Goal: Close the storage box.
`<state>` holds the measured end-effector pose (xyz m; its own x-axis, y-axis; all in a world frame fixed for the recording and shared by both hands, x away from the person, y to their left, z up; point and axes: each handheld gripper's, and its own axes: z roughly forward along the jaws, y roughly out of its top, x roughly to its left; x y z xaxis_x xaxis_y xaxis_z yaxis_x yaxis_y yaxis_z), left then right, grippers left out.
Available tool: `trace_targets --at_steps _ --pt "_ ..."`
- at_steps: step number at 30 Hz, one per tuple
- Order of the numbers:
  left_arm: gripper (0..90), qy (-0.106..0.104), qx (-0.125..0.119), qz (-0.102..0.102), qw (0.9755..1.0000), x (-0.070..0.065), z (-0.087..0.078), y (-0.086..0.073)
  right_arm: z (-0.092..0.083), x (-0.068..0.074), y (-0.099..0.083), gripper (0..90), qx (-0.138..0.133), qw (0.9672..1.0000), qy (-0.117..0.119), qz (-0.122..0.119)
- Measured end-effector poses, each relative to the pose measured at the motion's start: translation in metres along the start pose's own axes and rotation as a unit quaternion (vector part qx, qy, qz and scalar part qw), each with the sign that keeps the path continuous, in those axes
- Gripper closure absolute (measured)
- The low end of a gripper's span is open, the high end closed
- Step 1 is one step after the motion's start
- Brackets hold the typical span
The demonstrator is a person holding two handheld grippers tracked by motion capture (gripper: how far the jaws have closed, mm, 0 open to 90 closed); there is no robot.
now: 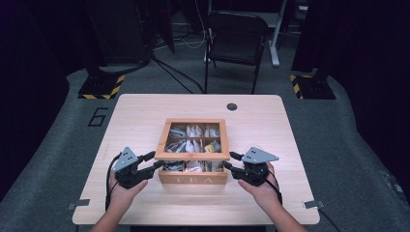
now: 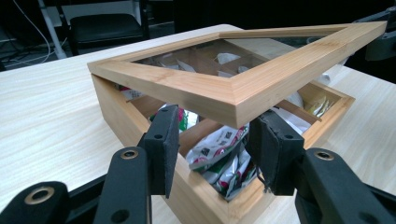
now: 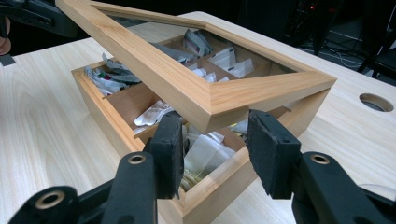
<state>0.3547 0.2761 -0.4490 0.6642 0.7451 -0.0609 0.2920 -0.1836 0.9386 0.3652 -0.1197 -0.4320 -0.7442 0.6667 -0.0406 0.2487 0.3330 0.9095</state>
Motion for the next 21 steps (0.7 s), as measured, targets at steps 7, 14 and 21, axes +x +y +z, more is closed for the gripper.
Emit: trace_targets --at_steps 7,14,21 --pt "53.8 -0.002 0.004 -0.008 1.0000 0.000 -0.002 -0.009 0.002 0.002 -0.008 55.6 0.004 0.9999 0.005 0.011" --pt "54.4 -0.010 0.010 -0.005 0.9999 -0.002 -0.004 -0.015 0.002 0.004 -0.014 55.6 0.013 0.9998 0.009 0.010" --pt "54.4 -0.015 0.022 0.000 0.9997 -0.005 -0.003 -0.019 0.003 0.006 -0.017 55.5 0.026 0.9996 0.010 0.008"
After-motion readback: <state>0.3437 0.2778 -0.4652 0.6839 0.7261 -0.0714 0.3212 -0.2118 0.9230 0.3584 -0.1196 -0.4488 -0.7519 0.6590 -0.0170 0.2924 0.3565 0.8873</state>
